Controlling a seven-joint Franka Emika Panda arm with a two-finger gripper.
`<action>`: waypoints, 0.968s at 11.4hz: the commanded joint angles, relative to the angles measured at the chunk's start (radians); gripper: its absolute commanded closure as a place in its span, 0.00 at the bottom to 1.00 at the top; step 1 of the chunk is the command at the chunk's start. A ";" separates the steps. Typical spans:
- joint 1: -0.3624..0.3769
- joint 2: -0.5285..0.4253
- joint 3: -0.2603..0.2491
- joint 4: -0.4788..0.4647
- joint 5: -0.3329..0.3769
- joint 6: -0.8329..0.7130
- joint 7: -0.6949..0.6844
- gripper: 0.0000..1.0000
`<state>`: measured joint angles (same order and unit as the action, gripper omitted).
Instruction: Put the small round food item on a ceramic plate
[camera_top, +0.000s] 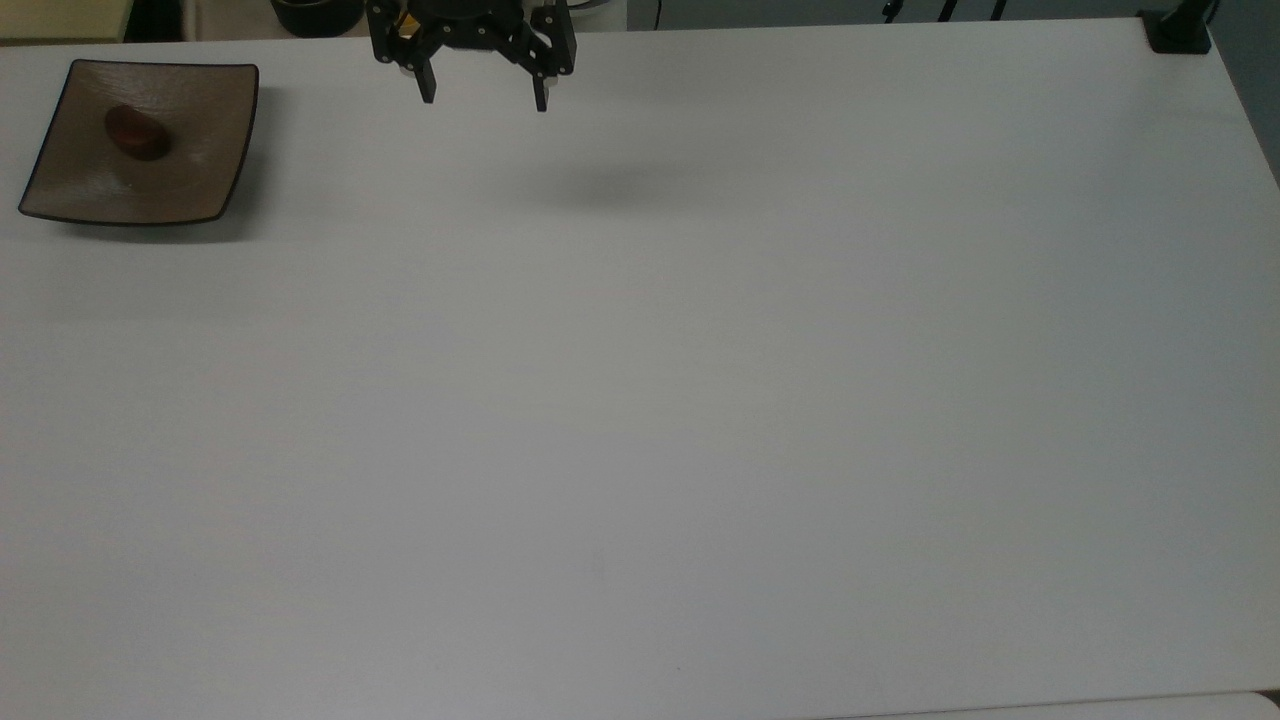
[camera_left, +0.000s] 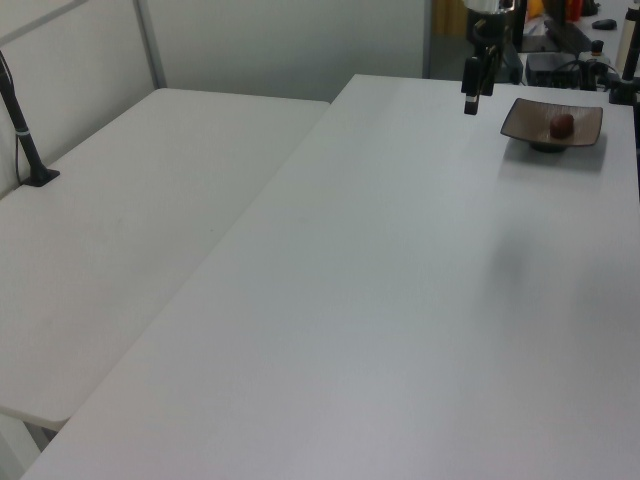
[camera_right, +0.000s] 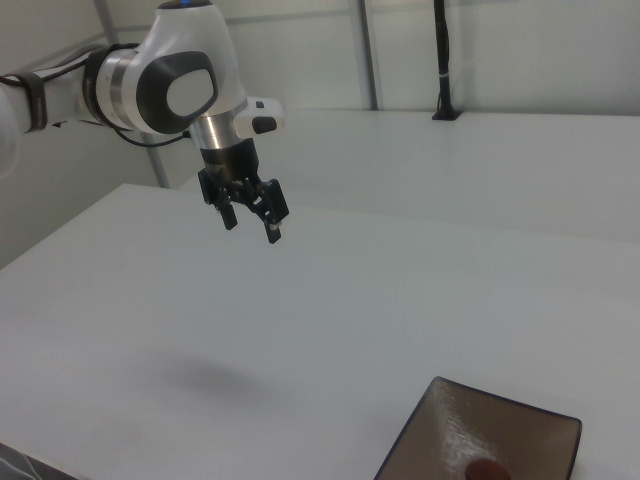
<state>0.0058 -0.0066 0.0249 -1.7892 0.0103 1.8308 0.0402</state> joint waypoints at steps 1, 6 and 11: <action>0.013 -0.004 -0.007 -0.027 -0.064 0.038 0.023 0.00; 0.008 -0.004 -0.007 -0.029 -0.069 0.038 0.013 0.00; 0.005 -0.009 -0.016 -0.027 -0.042 0.035 0.024 0.00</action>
